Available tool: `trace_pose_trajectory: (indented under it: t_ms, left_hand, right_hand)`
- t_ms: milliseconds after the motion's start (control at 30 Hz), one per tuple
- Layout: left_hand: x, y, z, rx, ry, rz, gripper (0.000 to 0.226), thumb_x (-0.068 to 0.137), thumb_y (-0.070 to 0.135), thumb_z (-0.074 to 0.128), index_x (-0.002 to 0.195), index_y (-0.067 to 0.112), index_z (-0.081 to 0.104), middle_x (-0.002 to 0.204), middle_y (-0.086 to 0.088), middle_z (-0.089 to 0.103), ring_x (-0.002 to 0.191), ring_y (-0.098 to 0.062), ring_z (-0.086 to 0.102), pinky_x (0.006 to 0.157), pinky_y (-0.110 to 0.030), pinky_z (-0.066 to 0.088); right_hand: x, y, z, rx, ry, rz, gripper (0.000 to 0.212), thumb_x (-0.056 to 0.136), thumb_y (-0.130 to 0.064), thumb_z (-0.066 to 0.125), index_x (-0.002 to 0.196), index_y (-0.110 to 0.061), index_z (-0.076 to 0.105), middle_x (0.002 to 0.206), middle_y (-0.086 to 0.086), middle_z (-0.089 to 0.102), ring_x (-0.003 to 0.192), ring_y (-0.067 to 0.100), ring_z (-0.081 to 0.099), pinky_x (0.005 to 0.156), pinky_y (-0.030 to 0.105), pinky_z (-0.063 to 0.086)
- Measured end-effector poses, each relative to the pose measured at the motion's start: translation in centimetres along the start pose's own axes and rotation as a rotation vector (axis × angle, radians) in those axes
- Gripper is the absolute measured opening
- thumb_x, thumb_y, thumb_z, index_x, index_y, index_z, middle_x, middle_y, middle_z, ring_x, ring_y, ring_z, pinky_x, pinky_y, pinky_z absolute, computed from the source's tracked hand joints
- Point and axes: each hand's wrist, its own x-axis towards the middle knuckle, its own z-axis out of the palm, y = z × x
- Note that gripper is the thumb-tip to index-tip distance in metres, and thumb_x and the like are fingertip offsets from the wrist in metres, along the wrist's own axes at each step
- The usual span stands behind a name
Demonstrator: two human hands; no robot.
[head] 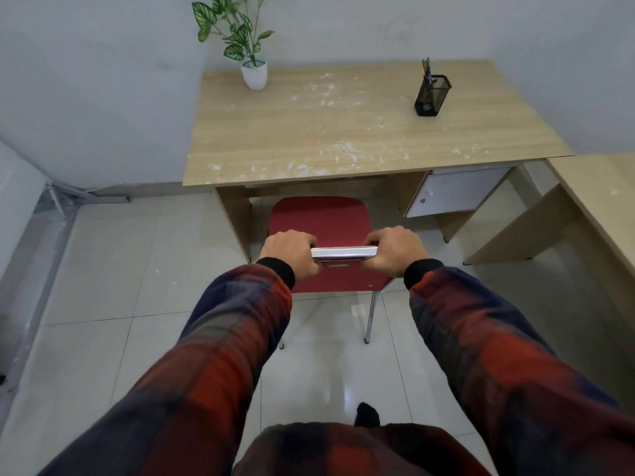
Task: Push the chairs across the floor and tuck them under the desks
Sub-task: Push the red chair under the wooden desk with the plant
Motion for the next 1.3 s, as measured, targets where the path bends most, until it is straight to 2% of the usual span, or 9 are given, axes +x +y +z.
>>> trace_pose_trajectory:
  t_ms: [133,267,400,600,667,900,1000,1100,1300]
  left_hand:
    - [0.0,1.2,0.5,-0.035,-0.014,-0.063,0.023,0.076,0.049,0.064,0.091,0.031,0.067,0.078,0.010,0.065,0.070,-0.016,0.059,0.064,-0.028,0.048]
    - [-0.9,2.7,1.5,-0.034,0.003,-0.121,0.023,0.077,0.047,0.063,0.094,0.032,0.066,0.081,0.010,0.066,0.071,-0.016,0.057,0.067,-0.029,0.050]
    - [-1.2,3.9,1.6,-0.068,-0.017,-0.203,0.027,0.075,0.048,0.066,0.097,0.032,0.067,0.083,0.009,0.067,0.075,-0.017,0.061,0.071,-0.031,0.053]
    - [-1.6,4.5,1.4,-0.030,-0.054,-0.223,0.034,0.074,0.050,0.063,0.103,0.033,0.070,0.088,0.009,0.069,0.077,-0.018,0.061,0.070,-0.028,0.052]
    - [-1.3,4.3,1.5,-0.022,-0.071,-0.221,0.036,0.073,0.051,0.062,0.104,0.034,0.070,0.089,0.009,0.070,0.079,-0.018,0.062,0.071,-0.029,0.052]
    - [-0.3,2.5,0.6,-0.016,-0.118,-0.148,0.035,0.076,0.053,0.062,0.104,0.034,0.070,0.082,0.011,0.066,0.076,-0.016,0.060,0.064,-0.026,0.044]
    - [0.2,0.9,-0.3,-0.035,-0.136,-0.159,0.034,0.077,0.048,0.064,0.108,0.035,0.070,0.090,0.011,0.069,0.078,-0.014,0.060,0.068,-0.026,0.047]
    - [0.7,-1.0,-1.3,-0.028,-0.184,-0.200,0.034,0.077,0.043,0.065,0.110,0.038,0.069,0.097,0.011,0.071,0.083,-0.015,0.062,0.074,-0.028,0.050]
    - [2.2,-2.4,-1.8,-0.014,-0.181,-0.254,0.033,0.074,0.040,0.065,0.106,0.039,0.070,0.093,0.011,0.071,0.083,-0.016,0.064,0.077,-0.029,0.054]
  right_hand:
    - [0.1,1.2,-0.1,0.009,-0.019,-0.035,0.039,0.072,-0.051,0.069,0.104,-0.030,0.074,0.088,-0.007,0.073,0.082,0.019,0.065,0.080,0.032,0.054]
    - [-0.8,2.4,0.5,0.029,-0.021,-0.065,0.034,0.075,-0.050,0.070,0.102,-0.031,0.073,0.091,-0.007,0.073,0.079,0.017,0.061,0.073,0.028,0.048]
    - [-1.2,2.8,0.4,0.073,-0.004,-0.086,0.041,0.072,-0.053,0.072,0.109,-0.034,0.071,0.101,-0.009,0.072,0.093,0.018,0.065,0.078,0.030,0.049]
    - [-1.0,3.3,0.0,0.054,-0.097,-0.109,0.048,0.070,-0.062,0.074,0.107,-0.032,0.071,0.092,-0.006,0.069,0.082,0.019,0.060,0.073,0.029,0.047]
    - [-0.9,3.4,0.0,0.063,-0.093,-0.116,0.046,0.070,-0.061,0.074,0.105,-0.031,0.072,0.086,-0.007,0.066,0.079,0.018,0.058,0.071,0.028,0.045]
    - [0.3,2.7,0.5,0.052,-0.069,-0.117,0.042,0.071,-0.058,0.070,0.102,-0.029,0.072,0.086,-0.005,0.069,0.080,0.021,0.062,0.071,0.029,0.046]
    - [0.8,1.0,0.9,0.065,-0.053,-0.105,0.043,0.071,-0.059,0.066,0.101,-0.028,0.071,0.087,-0.004,0.070,0.083,0.023,0.065,0.074,0.032,0.051]
    - [1.5,-1.0,1.3,0.072,-0.038,-0.104,0.040,0.075,-0.057,0.064,0.099,-0.025,0.070,0.082,-0.003,0.065,0.075,0.023,0.059,0.070,0.031,0.048]
    - [3.4,-2.3,1.3,0.061,-0.017,-0.133,0.041,0.074,-0.056,0.063,0.095,-0.022,0.071,0.081,-0.001,0.068,0.072,0.025,0.060,0.068,0.032,0.048]
